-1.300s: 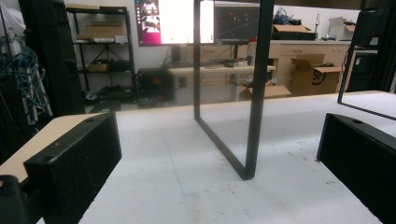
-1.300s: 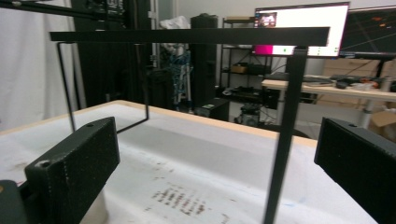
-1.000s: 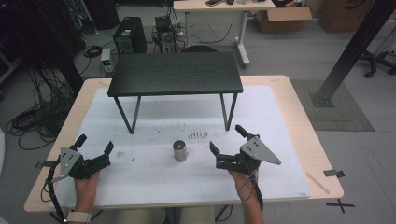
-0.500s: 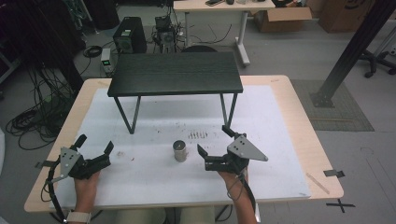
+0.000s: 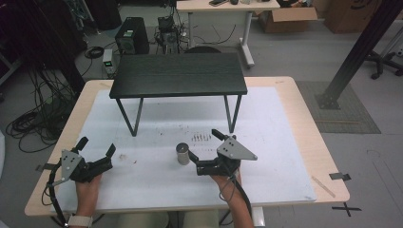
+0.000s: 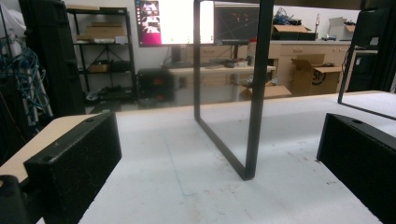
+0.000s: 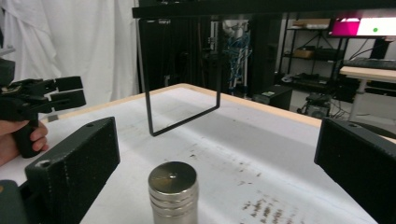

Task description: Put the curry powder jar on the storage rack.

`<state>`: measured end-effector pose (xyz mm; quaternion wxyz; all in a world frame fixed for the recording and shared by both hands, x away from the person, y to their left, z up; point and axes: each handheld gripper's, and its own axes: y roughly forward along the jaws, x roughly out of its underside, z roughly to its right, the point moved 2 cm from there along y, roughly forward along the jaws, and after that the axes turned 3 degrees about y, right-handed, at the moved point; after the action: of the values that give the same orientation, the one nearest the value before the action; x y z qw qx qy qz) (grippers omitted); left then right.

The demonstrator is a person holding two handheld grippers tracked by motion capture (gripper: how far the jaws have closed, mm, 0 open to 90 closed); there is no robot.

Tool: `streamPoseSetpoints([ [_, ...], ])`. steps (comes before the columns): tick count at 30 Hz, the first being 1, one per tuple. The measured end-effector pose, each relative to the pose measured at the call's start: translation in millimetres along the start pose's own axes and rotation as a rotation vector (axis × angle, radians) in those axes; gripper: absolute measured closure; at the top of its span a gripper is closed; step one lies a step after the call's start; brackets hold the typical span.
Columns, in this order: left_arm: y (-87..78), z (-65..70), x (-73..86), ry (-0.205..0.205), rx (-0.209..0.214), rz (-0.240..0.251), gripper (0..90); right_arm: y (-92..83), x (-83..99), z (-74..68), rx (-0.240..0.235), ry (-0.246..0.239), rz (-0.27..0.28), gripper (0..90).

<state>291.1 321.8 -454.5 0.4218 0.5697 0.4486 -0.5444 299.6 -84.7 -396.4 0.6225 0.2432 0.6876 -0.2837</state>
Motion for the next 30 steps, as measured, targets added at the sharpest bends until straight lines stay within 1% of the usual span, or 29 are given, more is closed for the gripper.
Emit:
streamPoseSetpoints([
  [7,0.0,0.0,0.0,0.0,0.0,0.001,0.2,8.7,3.8,-5.8,-0.029,0.002,-0.024,0.0],
  [14,0.0,0.1,0.0,0.0,0.0,0.001,0.2,18.7,12.0,-11.4,-0.051,0.006,-0.059,0.0],
  [17,0.0,0.0,0.0,0.0,0.0,0.001,0.2,22.0,14.6,-12.5,-0.054,0.007,-0.069,0.0],
  [21,-0.1,0.0,0.0,0.0,0.0,0.001,0.2,30.3,20.9,-14.4,-0.059,0.008,-0.102,0.0],
  [25,-0.1,0.0,0.0,0.0,0.0,0.001,0.2,34.3,23.9,-14.2,-0.06,0.011,-0.115,0.1],
  [27,-0.1,0.0,0.0,0.0,0.0,0.001,0.2,37.9,27.2,-14.1,-0.056,0.017,-0.133,0.2],
  [28,-0.1,-0.1,0.0,0.0,0.0,0.001,0.2,37.9,27.2,-14.1,-0.056,0.017,-0.133,0.2],
  [30,-0.1,0.0,0.0,-0.001,-0.001,0.002,0.2,41.7,30.2,-15.0,-0.057,0.013,-0.153,0.2],
])
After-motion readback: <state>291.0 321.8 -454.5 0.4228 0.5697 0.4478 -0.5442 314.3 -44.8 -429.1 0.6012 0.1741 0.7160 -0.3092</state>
